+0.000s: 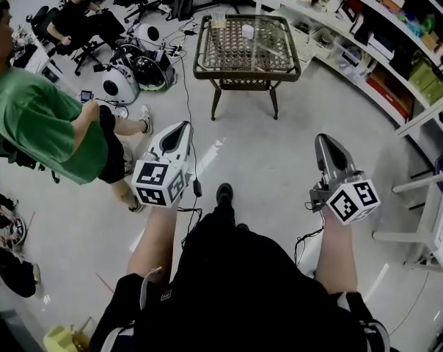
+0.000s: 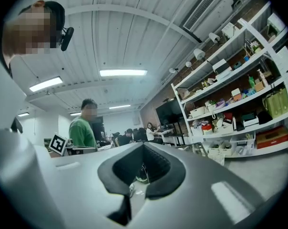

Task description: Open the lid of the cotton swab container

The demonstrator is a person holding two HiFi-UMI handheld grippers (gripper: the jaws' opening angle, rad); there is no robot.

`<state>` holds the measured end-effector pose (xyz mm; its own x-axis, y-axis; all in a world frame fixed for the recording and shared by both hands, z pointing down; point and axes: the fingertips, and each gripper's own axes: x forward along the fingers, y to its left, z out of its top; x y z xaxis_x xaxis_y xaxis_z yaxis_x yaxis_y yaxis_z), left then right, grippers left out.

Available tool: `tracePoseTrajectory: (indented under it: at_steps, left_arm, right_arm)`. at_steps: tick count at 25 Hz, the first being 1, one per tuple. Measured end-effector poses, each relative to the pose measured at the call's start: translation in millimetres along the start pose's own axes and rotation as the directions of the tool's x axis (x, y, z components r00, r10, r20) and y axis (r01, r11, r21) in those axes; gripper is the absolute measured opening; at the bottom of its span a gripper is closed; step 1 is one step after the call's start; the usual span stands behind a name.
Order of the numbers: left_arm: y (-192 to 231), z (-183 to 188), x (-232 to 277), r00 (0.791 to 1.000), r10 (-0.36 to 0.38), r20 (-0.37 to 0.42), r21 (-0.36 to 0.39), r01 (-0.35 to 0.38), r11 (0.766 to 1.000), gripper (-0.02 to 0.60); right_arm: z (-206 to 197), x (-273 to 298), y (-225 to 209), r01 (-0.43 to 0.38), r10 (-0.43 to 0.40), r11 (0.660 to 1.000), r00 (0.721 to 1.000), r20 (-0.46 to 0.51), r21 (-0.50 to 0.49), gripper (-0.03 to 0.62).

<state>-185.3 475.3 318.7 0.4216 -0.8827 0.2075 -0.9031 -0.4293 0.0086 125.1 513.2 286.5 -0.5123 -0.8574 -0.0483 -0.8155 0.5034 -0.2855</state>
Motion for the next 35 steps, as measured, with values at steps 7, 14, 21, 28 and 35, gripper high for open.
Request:
tracePoseTrajectory:
  at_steps: [7,14,21,28,35]
  left_arm:
    - [9.7,-8.4,34.7,1.0,-0.014,-0.013,-0.023,0.014,1.0,0.005]
    - [41.3,-16.2,86.9,0.999,-0.02,-0.041,-0.05,0.018,0.999,0.005]
    - [85.5,-10.1,145.3,0.998,-0.033,-0.06,-0.059,0.029,0.998,0.005]
    - [123.8,-1.9,191.1,0.997,-0.051,-0.062,-0.06,0.047,0.997,0.005]
    - [152.2,-3.4,216.3,0.994,-0.073,-0.077,-0.058,0.069,0.996,0.005]
  right_arm:
    - [-7.3,26.4,-16.1,0.005,-0.005,1.0,0.999,-0.033,0.002,0.011]
    - [-12.9,82.3,-46.9,0.02,-0.019,1.0,0.997,-0.07,0.006,0.011]
    - [-14.6,154.9,-62.9,0.015,-0.014,1.0,0.995,-0.1,0.018,0.011]
    - [-15.5,217.7,-75.6,0.014,-0.012,1.0,0.993,-0.114,0.022,0.011]
    - [-18.7,262.5,-77.4,0.012,-0.008,0.999,0.994,-0.105,0.04,0.011]
